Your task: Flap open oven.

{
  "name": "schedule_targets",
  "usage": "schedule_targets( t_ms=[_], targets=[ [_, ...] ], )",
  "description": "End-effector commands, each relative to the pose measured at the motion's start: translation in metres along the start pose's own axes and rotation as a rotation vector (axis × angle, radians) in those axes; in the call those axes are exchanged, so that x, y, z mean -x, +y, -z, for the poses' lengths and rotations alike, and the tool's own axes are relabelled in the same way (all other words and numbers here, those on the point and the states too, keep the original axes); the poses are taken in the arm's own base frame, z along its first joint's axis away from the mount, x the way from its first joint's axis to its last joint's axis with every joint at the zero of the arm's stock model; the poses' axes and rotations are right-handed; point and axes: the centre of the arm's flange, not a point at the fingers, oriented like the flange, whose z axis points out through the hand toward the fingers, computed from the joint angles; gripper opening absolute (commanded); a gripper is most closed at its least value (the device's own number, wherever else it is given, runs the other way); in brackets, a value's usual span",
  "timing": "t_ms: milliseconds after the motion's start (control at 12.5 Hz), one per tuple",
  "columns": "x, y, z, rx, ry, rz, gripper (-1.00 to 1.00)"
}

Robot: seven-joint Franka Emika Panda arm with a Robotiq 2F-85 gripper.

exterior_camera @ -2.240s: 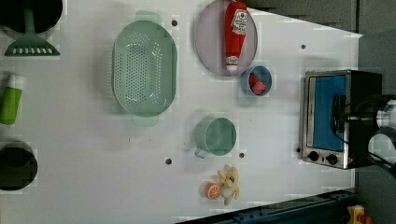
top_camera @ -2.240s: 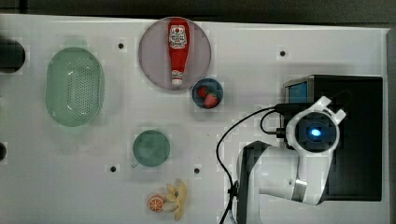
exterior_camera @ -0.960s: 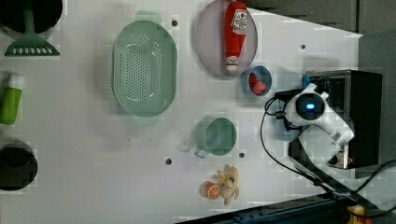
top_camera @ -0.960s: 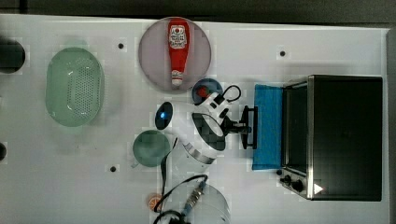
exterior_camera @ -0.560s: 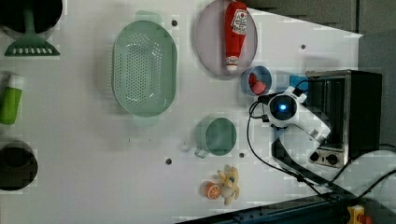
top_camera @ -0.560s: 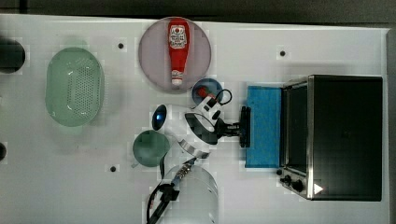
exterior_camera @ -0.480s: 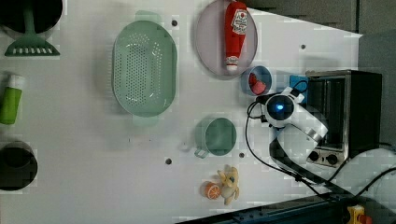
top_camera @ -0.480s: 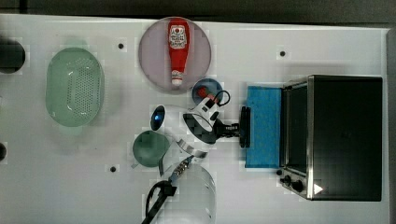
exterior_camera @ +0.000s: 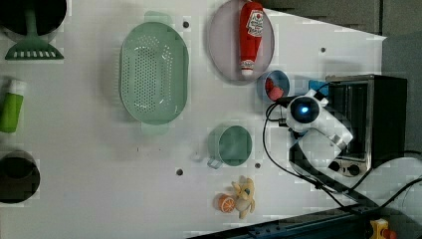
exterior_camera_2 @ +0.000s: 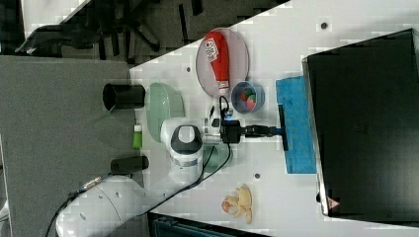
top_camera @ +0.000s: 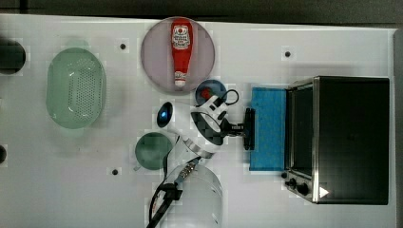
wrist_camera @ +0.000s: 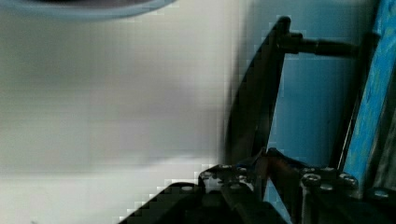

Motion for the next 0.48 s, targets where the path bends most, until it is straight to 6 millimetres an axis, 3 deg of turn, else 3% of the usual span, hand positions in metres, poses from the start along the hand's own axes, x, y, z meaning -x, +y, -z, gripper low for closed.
schedule_targets(
  t_ms=[80,320,480],
  targets=[
    [-0.029,0.045,0.087,-0.224,0.071,-0.321,-0.65],
    [-0.026,0.114,0.161,-0.472,-0.026,-0.631,-0.65],
    [-0.008,0.166,0.211,-0.596,-0.112,-0.752,-0.65]
  ],
)
